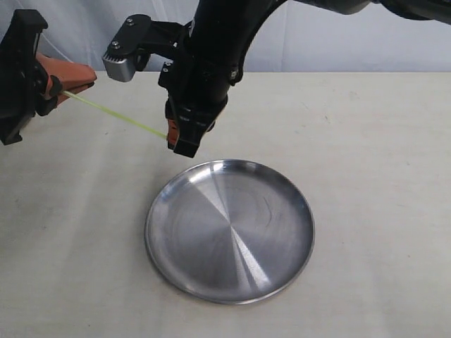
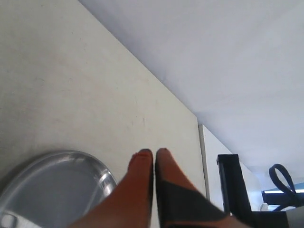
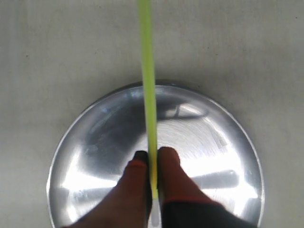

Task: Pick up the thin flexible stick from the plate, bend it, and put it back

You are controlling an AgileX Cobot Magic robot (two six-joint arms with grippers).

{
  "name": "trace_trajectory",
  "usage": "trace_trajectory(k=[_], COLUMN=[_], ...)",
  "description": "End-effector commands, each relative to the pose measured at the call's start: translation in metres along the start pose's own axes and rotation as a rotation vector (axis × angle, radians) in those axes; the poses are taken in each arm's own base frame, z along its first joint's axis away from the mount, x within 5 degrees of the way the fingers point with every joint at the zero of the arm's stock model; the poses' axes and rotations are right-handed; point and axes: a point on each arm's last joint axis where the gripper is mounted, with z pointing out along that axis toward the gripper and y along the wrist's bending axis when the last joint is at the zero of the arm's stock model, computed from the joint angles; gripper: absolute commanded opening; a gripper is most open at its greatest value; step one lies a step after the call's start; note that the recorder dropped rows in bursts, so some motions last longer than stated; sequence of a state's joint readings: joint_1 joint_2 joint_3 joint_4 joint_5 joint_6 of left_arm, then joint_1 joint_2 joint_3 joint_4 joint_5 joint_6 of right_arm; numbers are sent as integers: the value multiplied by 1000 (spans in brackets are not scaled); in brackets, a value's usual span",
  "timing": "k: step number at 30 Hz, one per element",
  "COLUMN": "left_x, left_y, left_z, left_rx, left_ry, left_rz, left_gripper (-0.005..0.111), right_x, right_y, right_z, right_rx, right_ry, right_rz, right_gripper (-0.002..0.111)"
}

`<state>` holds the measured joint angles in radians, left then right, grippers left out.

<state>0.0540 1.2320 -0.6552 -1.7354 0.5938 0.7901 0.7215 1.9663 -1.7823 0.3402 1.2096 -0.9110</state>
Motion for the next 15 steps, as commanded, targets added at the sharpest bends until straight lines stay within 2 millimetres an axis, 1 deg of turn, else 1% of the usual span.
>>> trace_trajectory(k=[1, 3, 6, 12, 14, 15], left_x=[3, 4, 5, 5, 4, 4], left_y=[-4, -6, -6, -6, -6, -6], left_z=[1, 1, 1, 1, 1, 1], left_rx=[34, 51, 56, 59, 51, 50], left_ry=[28, 45, 50, 53, 45, 44], left_rz=[18, 18, 18, 18, 16, 16], left_gripper=[0, 1, 7, 31, 30, 24], right_x=[-1, -1, -2, -2, -2, -2], right_y=[-1, -1, -2, -2, -2, -2], right_z=[-1, -1, -1, -1, -1, -1], right_rx=[13, 19, 26, 28, 29, 29], right_ry=[-13, -19, -24, -25, -26, -26], right_rz=[21, 26, 26, 28, 28, 28], right_gripper=[-1, -1, -1, -1, -1, -1])
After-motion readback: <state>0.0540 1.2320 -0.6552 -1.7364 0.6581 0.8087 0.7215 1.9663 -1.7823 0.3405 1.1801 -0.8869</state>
